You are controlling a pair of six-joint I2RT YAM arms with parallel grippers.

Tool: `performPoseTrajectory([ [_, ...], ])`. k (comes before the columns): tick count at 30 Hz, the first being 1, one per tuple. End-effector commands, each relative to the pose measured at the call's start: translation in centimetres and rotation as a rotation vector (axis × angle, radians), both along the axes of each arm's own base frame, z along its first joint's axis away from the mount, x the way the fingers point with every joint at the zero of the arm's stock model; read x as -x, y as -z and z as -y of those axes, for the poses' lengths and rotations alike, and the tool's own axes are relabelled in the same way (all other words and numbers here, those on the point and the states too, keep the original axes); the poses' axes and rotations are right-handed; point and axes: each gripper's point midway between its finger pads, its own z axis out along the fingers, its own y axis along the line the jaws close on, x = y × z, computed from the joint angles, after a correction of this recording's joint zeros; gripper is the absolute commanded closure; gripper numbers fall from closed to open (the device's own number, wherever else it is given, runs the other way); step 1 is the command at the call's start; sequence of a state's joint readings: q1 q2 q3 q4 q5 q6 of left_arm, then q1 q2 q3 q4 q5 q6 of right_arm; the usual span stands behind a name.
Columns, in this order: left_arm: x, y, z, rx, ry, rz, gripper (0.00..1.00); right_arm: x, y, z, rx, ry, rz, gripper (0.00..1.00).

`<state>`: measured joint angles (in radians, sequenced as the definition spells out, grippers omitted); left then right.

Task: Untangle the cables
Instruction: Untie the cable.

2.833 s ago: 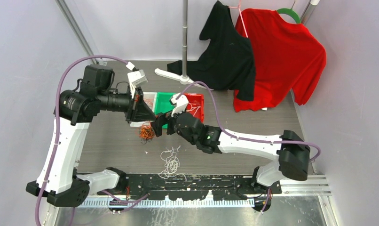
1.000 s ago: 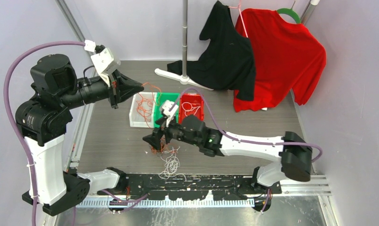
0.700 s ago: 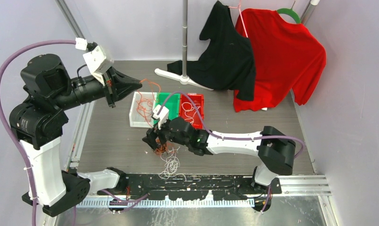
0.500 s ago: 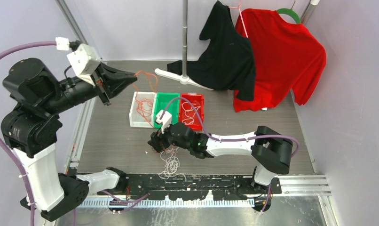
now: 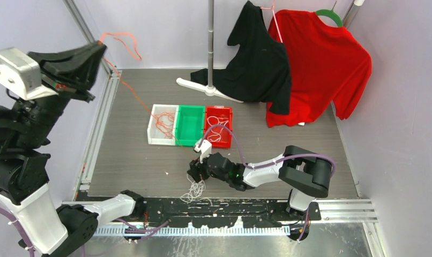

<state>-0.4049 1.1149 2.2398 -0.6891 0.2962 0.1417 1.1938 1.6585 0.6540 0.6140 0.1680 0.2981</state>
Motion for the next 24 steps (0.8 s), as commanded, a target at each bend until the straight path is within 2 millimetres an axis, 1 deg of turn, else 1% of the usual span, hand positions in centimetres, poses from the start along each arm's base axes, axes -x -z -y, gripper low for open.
performPoseTrajectory([
  [1, 0.6, -7.1, -5.2, 0.165, -0.253, 0.254, 1.00, -0.4, -0.7, 1.2, -0.077, 0.074, 0.007, 0.37],
  [2, 1.0, -8.0, -5.9, 0.187, -0.283, 0.295, 1.00, -0.3, -0.4, 1.5, -0.075, 0.078, 0.002, 0.39],
  [3, 1.0, -8.4, -6.5, 0.196, -0.311, 0.311, 1.00, -0.2, -0.1, 1.8, -0.071, 0.081, -0.004, 0.39],
  [5, 1.9, -10.0, -7.9, 0.243, -0.368, 0.375, 1.00, 0.0, 0.4, 2.4, -0.067, 0.089, -0.015, 0.40],
  [7, 2.3, -11.1, -9.5, 0.286, -0.444, 0.419, 1.00, 0.1, 0.8, 2.9, -0.066, 0.101, -0.023, 0.39],
  [11, 3.4, -12.7, -11.8, 0.342, -0.548, 0.491, 1.00, 0.4, 1.6, 3.9, -0.068, 0.123, -0.039, 0.40],
  [14, 4.8, -14.2, -13.6, 0.410, -0.618, 0.562, 1.00, 0.5, 2.2, 4.7, -0.066, 0.139, -0.049, 0.40],
  [16, 5.4, -14.6, -14.1, 0.442, -0.623, 0.575, 1.00, 0.6, 2.3, 5.1, -0.067, 0.148, -0.050, 0.40],
  [17, 4.9, -14.2, -13.5, 0.417, -0.597, 0.544, 1.00, 0.5, 2.3, 5.3, -0.068, 0.153, -0.050, 0.40],
  [18, 4.1, -13.4, -12.3, 0.368, -0.554, 0.504, 1.00, 0.5, 2.2, 5.4, -0.069, 0.155, -0.049, 0.39],
  [20, 2.1, -11.2, -9.8, 0.279, -0.463, 0.405, 1.00, 0.4, 1.7, 5.5, -0.078, 0.163, -0.040, 0.38],
  [22, 0.5, -8.8, -7.5, 0.213, -0.379, 0.325, 1.00, 0.2, 0.6, 5.4, -0.090, 0.164, -0.026, 0.35],
  [24, -0.6, -6.9, -6.2, 0.173, -0.336, 0.271, 1.00, 0.0, -0.7, 5.1, -0.096, 0.160, -0.009, 0.34],
])
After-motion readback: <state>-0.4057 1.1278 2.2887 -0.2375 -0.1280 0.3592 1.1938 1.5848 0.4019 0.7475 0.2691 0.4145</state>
